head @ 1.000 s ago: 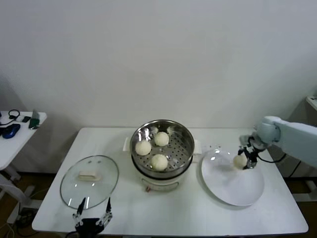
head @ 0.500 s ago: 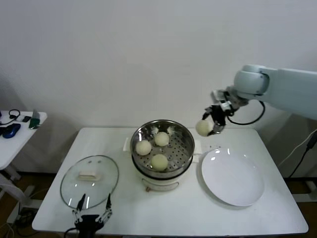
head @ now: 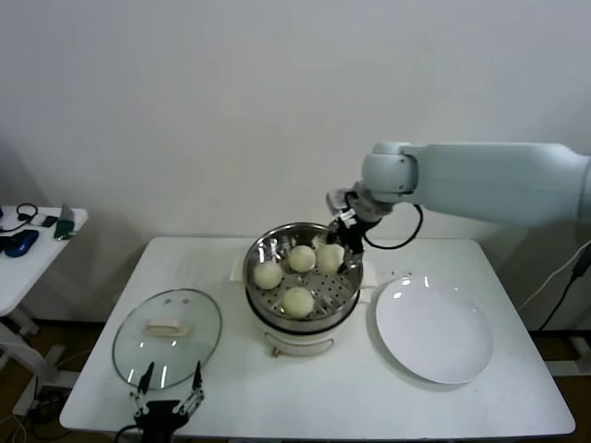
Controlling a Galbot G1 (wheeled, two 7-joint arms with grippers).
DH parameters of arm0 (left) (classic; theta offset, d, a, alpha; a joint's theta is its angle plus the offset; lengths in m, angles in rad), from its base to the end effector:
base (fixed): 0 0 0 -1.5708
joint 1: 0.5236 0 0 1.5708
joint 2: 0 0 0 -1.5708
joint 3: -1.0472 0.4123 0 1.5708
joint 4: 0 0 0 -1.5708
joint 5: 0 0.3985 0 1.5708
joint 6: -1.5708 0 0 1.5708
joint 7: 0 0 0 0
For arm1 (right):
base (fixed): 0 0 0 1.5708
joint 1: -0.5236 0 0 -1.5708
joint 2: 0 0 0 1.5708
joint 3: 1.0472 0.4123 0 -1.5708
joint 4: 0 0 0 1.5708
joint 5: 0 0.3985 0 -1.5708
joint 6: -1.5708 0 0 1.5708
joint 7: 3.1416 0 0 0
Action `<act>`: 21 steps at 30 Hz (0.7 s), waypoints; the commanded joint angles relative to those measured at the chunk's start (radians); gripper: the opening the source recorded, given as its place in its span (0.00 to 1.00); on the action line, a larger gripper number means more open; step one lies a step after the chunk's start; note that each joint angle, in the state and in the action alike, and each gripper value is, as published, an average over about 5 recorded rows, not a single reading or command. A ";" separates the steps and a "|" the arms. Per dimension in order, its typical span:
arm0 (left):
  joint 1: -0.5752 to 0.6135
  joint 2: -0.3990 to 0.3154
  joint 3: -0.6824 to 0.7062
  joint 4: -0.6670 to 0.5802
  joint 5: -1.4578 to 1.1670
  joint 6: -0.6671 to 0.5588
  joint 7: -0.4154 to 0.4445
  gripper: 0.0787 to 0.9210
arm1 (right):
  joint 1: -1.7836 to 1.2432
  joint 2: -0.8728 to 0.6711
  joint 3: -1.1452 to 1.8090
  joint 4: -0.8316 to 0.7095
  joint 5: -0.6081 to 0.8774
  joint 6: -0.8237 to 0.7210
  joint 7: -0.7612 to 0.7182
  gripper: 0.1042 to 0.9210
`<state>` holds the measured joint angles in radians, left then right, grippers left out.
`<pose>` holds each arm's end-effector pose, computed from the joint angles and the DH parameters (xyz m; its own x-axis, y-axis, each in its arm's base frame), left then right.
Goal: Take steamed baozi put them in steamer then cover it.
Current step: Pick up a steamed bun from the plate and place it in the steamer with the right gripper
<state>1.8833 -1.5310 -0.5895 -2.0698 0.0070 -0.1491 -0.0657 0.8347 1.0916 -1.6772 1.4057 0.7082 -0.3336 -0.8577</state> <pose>0.0704 0.0318 -0.4069 -0.9795 -0.0928 0.1788 -0.0768 0.9926 0.0940 0.6139 0.0616 -0.0459 -0.1586 -0.2057 0.9657 -0.9375 -0.2754 -0.2126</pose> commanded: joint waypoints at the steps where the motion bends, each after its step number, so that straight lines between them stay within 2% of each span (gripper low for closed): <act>1: -0.001 -0.001 -0.002 0.005 -0.003 0.002 0.001 0.88 | -0.158 0.069 0.010 -0.108 -0.078 -0.009 0.014 0.72; 15: -0.002 -0.004 -0.002 0.003 -0.004 0.002 0.001 0.88 | -0.184 0.082 0.040 -0.162 -0.090 0.015 0.002 0.73; 21: 0.003 -0.004 -0.003 -0.006 -0.003 0.002 0.001 0.88 | -0.093 0.041 0.072 -0.149 -0.049 0.062 -0.074 0.85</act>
<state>1.8841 -1.5353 -0.5921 -2.0703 0.0027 -0.1472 -0.0653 0.6871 1.1521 -1.6388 1.2751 0.6355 -0.3103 -0.8628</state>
